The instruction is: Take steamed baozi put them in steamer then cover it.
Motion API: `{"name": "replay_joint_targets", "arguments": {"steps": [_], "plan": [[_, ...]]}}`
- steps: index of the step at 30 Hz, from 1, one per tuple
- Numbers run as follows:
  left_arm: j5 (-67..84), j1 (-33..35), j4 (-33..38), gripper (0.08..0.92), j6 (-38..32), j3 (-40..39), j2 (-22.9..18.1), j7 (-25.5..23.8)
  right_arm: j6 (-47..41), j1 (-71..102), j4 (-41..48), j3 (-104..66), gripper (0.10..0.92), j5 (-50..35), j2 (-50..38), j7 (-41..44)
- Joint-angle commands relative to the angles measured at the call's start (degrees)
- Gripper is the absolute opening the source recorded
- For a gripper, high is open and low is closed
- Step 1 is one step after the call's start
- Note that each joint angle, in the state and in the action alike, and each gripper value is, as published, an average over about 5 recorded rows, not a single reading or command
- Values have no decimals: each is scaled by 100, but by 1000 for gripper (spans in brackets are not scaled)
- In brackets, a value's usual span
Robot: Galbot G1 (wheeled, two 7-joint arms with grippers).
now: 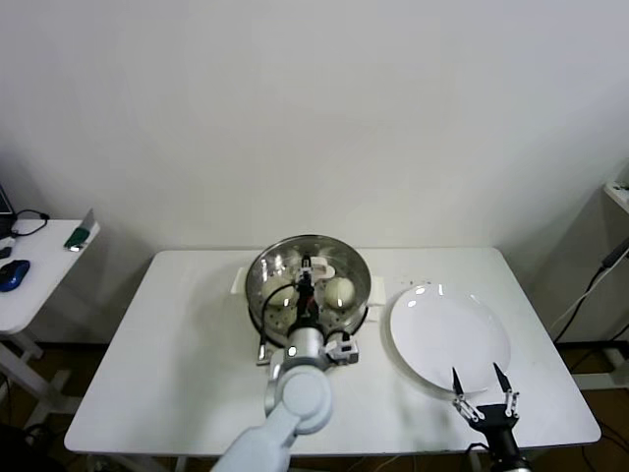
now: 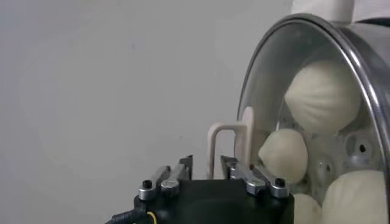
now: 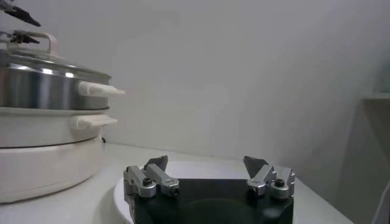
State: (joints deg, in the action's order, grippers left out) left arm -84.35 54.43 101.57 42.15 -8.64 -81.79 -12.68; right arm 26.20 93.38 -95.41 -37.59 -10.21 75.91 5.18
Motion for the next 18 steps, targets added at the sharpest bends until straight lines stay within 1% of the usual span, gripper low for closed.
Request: {"name": "replay_joint_targets", "arguments": {"steps": [1, 5, 7, 9, 11, 15, 18], "plan": [[773, 236, 1100, 389, 246, -16, 453, -206, -74, -20, 13, 32, 823, -17, 9, -7], [1086, 569, 1637, 502, 239, 64, 721, -179, -144, -33, 34, 57, 823, -54, 9, -17], [1378, 773, 1915, 563, 174, 164, 836, -11, -178, -37, 28, 67, 823, -102, 7, -65], [1909, 955, 2148, 623, -4, 358, 881, 323, -198, -34, -17, 80, 823, -165, 3, -198], [2779, 1107, 2346, 675, -293, 699, 885, 789, -226, -27, -106, 91, 823, -220, 2, -335], [4588, 1478, 2558, 784, -1001, 1661, 1000, 1669, -255, -24, -319, 88, 823, -265, -6, -390], [5600, 1873, 2601, 817, -1628, 2491, 1170, 2071, -251, -22, -411, 83, 823, -266, -22, -345]]}}
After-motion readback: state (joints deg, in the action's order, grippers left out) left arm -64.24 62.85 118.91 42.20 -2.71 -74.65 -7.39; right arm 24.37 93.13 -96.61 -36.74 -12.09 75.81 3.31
